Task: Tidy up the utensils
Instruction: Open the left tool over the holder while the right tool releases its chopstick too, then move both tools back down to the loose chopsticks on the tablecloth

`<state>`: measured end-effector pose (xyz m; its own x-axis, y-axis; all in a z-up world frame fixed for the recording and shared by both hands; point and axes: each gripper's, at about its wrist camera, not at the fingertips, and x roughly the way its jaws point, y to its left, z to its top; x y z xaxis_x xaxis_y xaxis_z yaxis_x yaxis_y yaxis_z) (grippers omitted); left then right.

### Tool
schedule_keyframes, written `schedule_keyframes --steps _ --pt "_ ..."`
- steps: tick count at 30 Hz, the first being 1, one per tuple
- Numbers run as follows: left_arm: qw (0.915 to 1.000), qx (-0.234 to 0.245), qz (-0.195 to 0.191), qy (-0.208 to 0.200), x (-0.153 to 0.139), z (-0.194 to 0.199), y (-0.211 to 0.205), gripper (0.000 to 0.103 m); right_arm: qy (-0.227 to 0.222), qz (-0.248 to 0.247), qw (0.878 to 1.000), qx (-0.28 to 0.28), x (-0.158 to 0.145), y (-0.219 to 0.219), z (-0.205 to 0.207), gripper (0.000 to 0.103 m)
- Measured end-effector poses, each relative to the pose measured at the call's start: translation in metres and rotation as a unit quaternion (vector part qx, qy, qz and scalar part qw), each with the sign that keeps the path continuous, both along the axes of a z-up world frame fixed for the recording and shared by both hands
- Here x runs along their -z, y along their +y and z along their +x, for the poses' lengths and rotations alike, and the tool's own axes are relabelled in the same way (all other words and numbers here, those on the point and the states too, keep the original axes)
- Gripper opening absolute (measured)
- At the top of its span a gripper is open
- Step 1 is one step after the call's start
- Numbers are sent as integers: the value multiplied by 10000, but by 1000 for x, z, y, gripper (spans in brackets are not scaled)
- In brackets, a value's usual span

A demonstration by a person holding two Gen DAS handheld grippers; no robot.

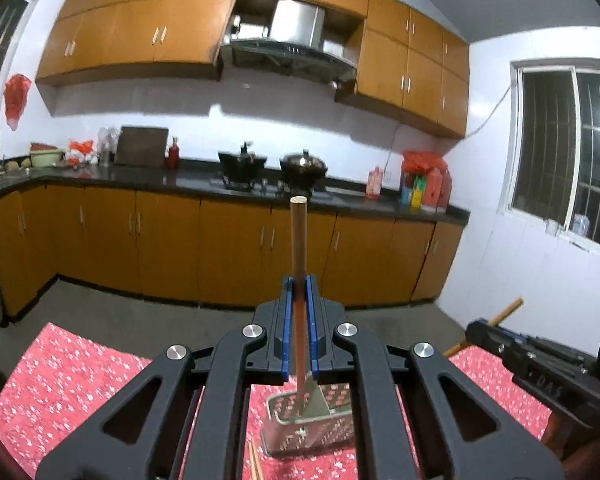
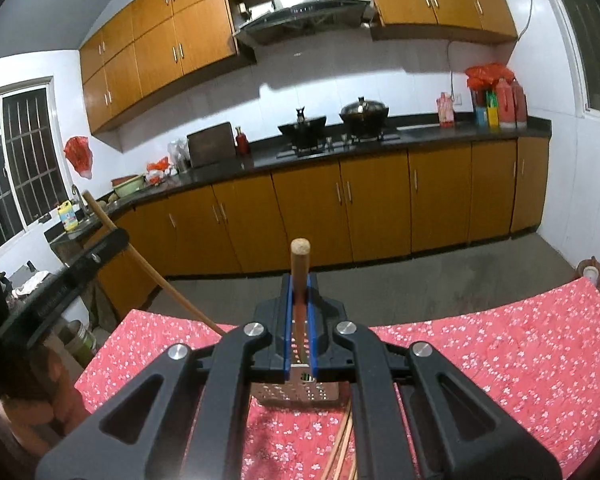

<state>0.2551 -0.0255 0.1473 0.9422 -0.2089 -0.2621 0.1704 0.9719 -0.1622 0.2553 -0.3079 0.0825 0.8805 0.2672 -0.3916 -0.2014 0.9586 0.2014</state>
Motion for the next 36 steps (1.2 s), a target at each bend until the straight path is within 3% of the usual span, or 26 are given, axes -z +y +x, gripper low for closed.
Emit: schedule_keyframes --steps 5,7,9,10,11,22,25,28,30,33,36 --pt "9995 22 39 310 15 8 -1 8 64 28 10000 -39 7 -1 7 12" --pt "9994 32 13 338 16 6 2 10 36 49 10000 -22 7 -2 7 18" --pt "9995 0 -3 314 14 4 5 21 20 67 10000 -18 7 -4 5 21" --pt "9996 -46 -14 272 13 1 6 34 -4 76 10000 -12 7 -3 4 21" --pt "9997 -79 -24 234 12 -1 7 39 -29 82 10000 -6 6 -4 1 21" --pt "9989 -338 -330 -71 -2 -43 41 40 -519 -29 9979 389 -1 -24 -53 26" --pt "9982 -505 -308 -40 5 -60 54 40 -365 -140 9973 625 22 -38 -67 28" --pt "9973 -687 -130 225 30 -73 64 40 188 -202 9967 766 65 -51 -67 28" --pt "9955 -726 29 606 58 -76 69 40 774 -205 9934 820 104 -57 -61 28" --pt "9903 -652 184 1210 100 -75 71 40 1579 -77 9850 688 161 -56 -56 19" --pt "9834 -533 248 1718 140 -80 71 39 2060 -59 9772 520 203 -47 -63 17"
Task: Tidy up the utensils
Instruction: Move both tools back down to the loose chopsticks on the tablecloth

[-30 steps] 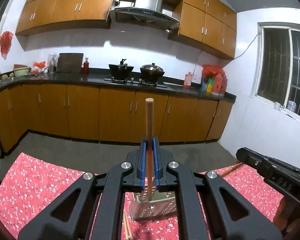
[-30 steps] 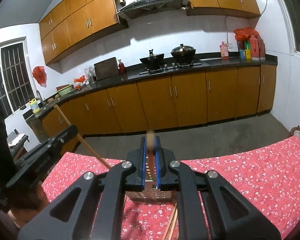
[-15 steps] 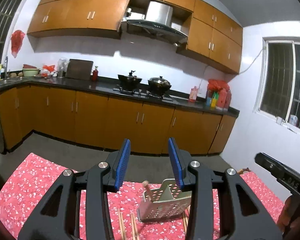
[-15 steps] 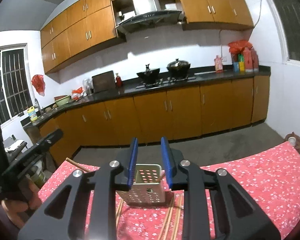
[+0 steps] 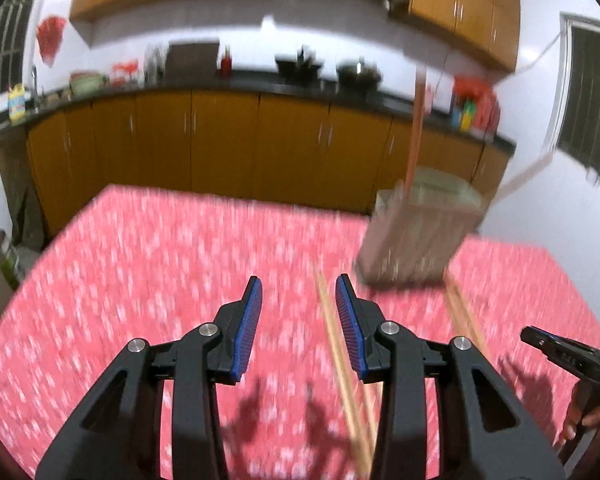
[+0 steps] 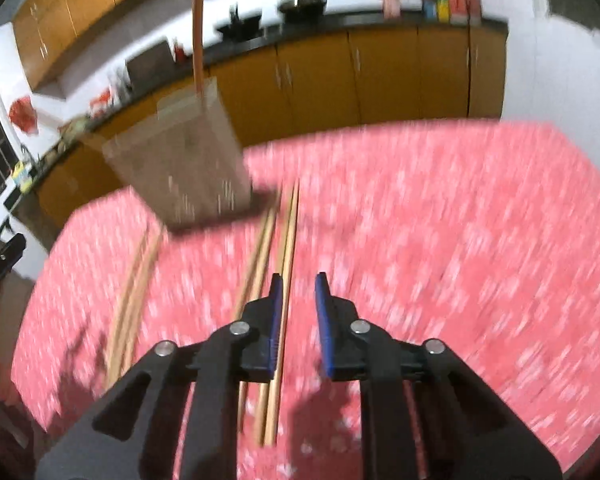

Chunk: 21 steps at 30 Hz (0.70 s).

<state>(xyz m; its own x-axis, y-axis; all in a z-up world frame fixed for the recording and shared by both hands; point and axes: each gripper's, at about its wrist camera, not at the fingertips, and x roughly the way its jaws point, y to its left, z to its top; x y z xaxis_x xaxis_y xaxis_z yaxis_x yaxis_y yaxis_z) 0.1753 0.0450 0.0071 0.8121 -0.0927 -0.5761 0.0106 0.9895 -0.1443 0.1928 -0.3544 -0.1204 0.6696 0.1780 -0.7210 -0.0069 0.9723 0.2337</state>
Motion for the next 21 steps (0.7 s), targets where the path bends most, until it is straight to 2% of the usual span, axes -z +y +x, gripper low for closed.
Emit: schedule_keyframes --steps 3,8,21 --pt "9996 95 17 282 25 -6 -4 39 204 55 9997 -76 22 10 -8 15" --pt "9978 184 -78 626 56 -17 -6 39 266 65 9995 -156 31 22 -13 15" --pt "9954 408 -32 870 72 -17 -22 39 244 -378 9988 -187 30 32 -5 13"
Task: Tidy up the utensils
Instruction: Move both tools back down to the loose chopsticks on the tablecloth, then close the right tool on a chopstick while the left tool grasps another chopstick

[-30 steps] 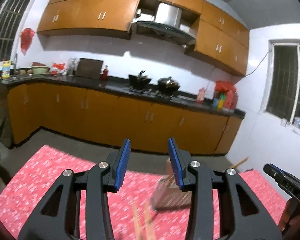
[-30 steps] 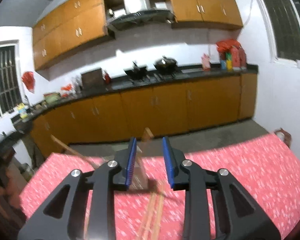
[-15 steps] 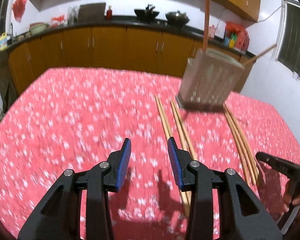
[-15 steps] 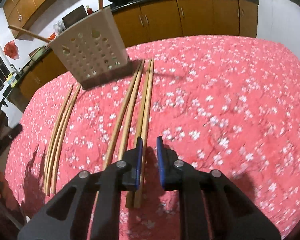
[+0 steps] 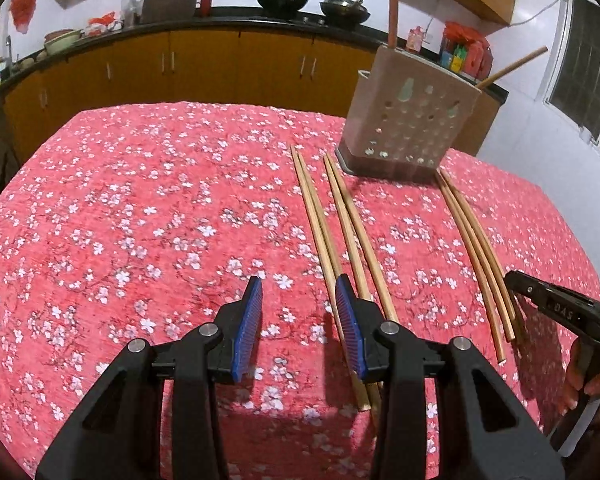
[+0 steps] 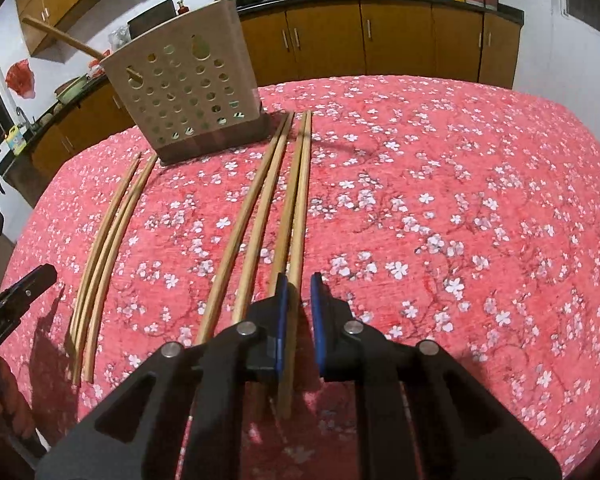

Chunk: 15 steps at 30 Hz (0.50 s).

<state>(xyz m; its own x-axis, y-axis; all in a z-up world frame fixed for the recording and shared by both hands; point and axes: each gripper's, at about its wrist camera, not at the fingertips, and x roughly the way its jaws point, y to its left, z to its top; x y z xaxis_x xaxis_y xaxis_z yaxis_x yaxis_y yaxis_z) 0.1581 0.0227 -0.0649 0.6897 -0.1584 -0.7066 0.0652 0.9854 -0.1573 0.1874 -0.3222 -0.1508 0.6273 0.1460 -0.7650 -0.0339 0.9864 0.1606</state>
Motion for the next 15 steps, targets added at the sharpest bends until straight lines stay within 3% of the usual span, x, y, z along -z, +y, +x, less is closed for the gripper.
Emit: schedule_keyframes --steps 4,15 --pt "9999 106 -30 80 2 0 -6 36 -27 -283 9996 90 2 2 1 8" --pt "9986 356 180 332 12 3 -23 22 -29 -158 9994 293 3 -10 3 8"
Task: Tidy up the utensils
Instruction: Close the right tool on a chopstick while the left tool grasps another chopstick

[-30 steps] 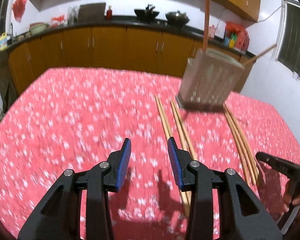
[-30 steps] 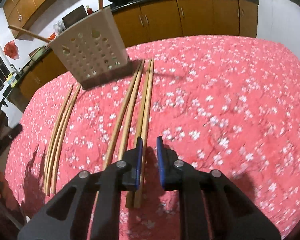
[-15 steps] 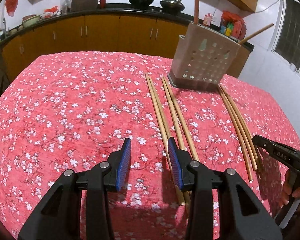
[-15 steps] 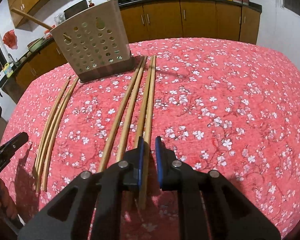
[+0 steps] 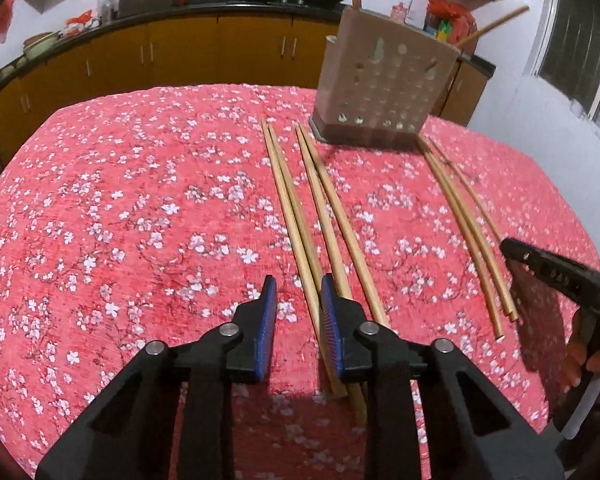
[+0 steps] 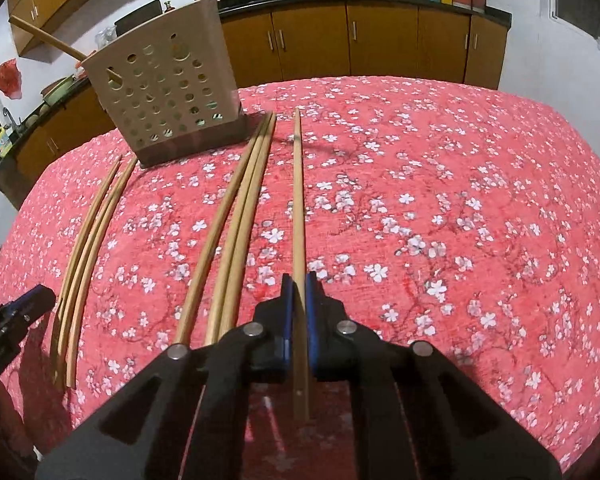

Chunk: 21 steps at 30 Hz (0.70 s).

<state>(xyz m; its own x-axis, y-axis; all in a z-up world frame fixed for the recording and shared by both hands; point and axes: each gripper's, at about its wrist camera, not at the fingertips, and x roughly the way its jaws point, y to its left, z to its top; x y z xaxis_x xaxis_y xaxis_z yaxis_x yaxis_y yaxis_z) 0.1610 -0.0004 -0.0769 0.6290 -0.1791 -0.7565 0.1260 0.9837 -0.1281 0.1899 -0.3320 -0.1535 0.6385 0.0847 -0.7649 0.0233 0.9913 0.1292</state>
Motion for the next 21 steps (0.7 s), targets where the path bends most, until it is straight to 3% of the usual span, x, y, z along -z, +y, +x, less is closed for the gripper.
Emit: schedule_keyframes --steps 9,13,21 --pt "9994 31 347 23 6 2 -11 19 6 -68 10000 -17 -1 2 -2 9" --pt "9989 -29 460 6 7 3 -12 9 -36 -121 9999 -59 0 3 -5 8" --pt "9978 -463 457 97 7 25 30 7 -61 -134 9999 49 -1 -6 5 8"
